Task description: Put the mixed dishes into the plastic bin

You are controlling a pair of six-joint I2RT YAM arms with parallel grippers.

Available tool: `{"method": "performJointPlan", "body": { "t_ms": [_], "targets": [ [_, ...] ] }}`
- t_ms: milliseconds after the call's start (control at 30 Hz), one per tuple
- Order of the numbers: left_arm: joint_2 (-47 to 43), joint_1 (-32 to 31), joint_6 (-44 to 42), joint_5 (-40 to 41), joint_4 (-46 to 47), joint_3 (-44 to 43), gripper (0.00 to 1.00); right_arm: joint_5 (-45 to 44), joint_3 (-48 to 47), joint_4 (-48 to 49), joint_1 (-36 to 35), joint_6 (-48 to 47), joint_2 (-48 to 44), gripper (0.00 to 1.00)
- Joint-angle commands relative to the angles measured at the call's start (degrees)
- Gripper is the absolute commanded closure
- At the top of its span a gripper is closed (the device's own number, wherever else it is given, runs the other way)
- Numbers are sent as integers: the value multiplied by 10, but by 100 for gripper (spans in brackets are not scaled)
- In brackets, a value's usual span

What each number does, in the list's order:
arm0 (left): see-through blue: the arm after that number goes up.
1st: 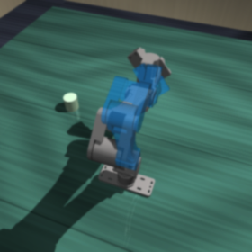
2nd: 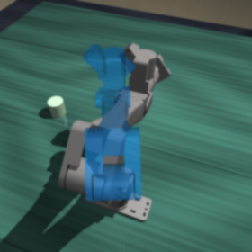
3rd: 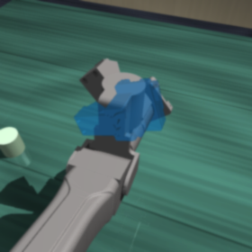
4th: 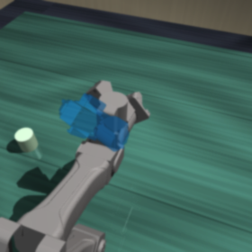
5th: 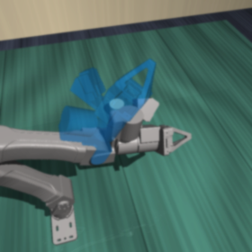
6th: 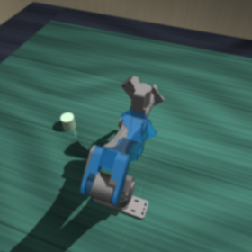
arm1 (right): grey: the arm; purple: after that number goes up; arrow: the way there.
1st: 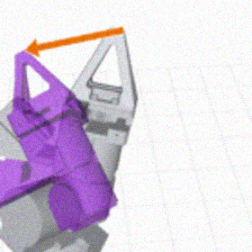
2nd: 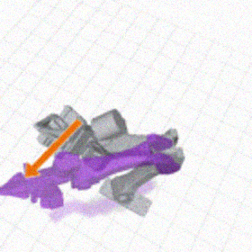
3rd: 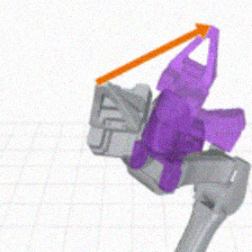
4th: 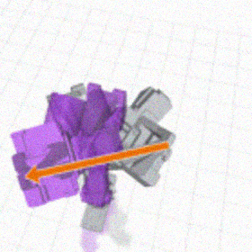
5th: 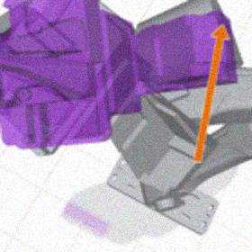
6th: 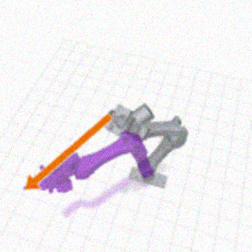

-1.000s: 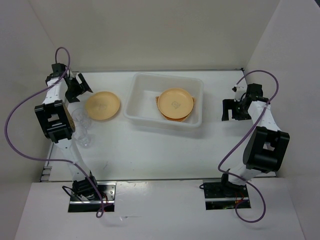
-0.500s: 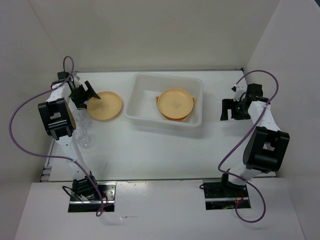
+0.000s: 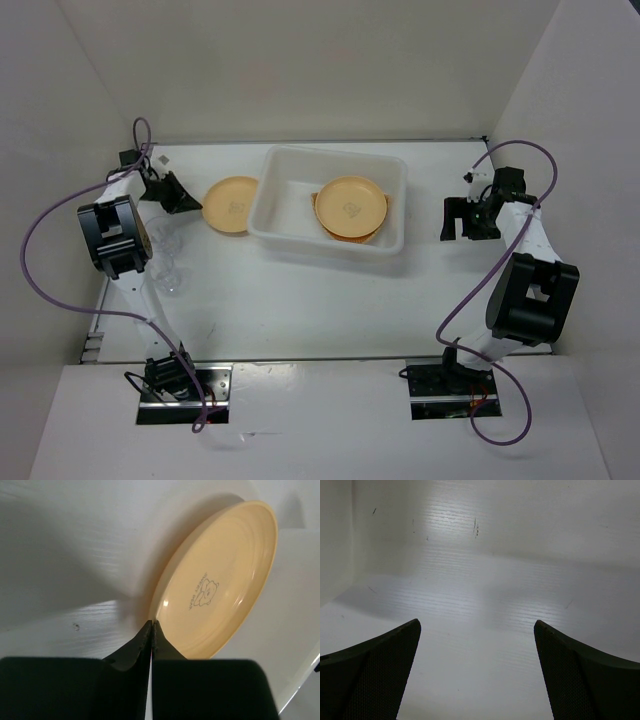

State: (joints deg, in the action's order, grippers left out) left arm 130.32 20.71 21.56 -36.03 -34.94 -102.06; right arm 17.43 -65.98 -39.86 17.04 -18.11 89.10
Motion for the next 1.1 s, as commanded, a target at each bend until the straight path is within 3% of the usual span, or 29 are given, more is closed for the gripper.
{"method": "performJointPlan", "body": {
  "t_ms": [0, 133, 267, 300, 367, 467, 867, 967, 1067],
  "targets": [
    [3, 2, -6, -34, 14, 11, 100, 9, -13, 8, 0, 12, -9, 2],
    [-48, 2, 37, -34, 74, 33, 100, 16, -13, 8, 0, 12, -9, 2],
    [-63, -3, 57, -34, 78, 14, 100, 22, -8, 8, 0, 18, -4, 2],
    [-54, -8, 50, -34, 60, 3, 77, 27, -8, 8, 0, 18, -4, 2],
    [-41, -15, 37, -6, 40, -24, 44, 27, -3, 8, 0, 18, -4, 2],
    [-41, -35, 24, 25, 33, -24, 23, 27, 2, 8, 0, 18, -4, 2],
    [-10, -56, 1, 50, 51, 39, 19, 27, 2, 8, 0, 18, 1, 2],
    [0, -56, 1, 42, 51, 34, 22, 27, 2, 8, 0, 18, 1, 2],
    [6, -56, 1, 22, 58, 34, 35, 27, 2, 8, 0, 18, 1, 2]
  ]
}}
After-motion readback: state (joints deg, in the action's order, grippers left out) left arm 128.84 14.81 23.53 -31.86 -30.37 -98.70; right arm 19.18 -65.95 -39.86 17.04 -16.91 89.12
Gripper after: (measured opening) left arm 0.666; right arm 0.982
